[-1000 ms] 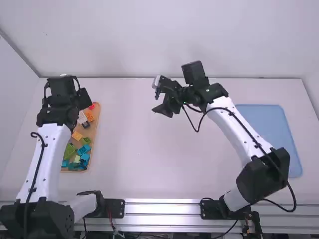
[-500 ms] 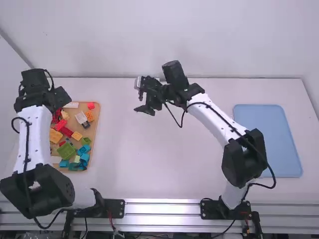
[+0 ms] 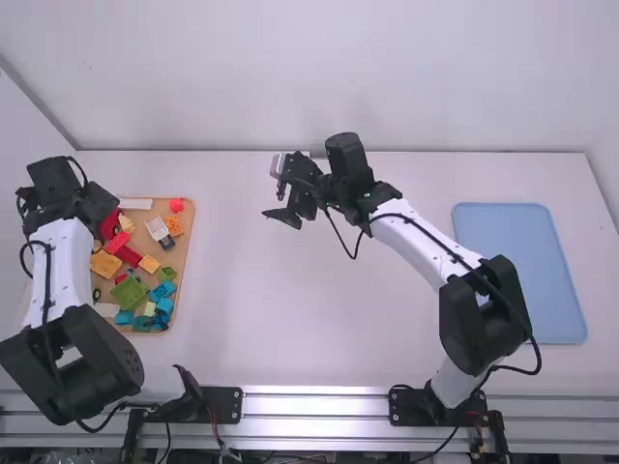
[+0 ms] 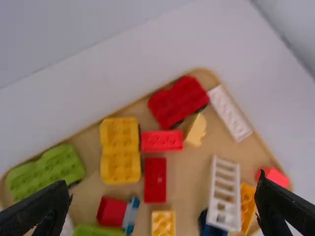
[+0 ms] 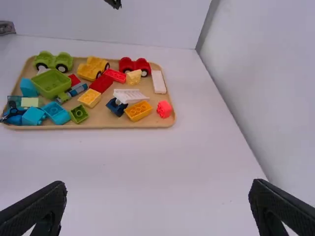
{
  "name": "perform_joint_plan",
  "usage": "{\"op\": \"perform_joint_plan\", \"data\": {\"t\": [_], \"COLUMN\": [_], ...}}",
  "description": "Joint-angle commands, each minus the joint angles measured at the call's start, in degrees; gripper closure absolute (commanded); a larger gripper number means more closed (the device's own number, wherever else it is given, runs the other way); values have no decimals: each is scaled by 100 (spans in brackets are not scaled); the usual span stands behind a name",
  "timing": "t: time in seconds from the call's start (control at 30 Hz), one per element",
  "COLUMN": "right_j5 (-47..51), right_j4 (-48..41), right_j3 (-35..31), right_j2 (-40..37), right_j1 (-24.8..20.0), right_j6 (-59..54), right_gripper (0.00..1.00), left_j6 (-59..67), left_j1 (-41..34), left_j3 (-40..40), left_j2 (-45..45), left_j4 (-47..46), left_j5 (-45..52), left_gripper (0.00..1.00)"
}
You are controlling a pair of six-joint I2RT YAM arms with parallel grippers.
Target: Assemble lego blocks to make yellow taxi
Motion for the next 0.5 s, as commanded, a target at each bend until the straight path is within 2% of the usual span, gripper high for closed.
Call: {"op": "perform_joint_plan", "data": {"t": [0.0, 0.07, 0.23, 0.4, 0.47], "right_j5": [-17, -20, -17, -13, -15], "right_j4": [28, 39, 13, 17, 11], "right_j3": [-7, -7, -7, -7, -7], "right_j2": [-129, -129, -129, -129, -129], "right_j1": [22, 22, 20, 28, 15], "right_j6": [44, 48, 50, -72, -52], "right_gripper": [1, 1, 2, 2, 2], "left_j6": [315, 162, -4, 295, 184], "left_j1": [-13, -11, 55, 238, 385], "left_j3": [-87, -37, 466, 1419, 1908], "left_j2": [31, 31, 63, 568, 1025], "left_j4": [282, 232, -605, -1598, -2282], "left_j5": [326, 380, 343, 708, 625], "left_gripper": [1, 1, 1, 1, 1]}}
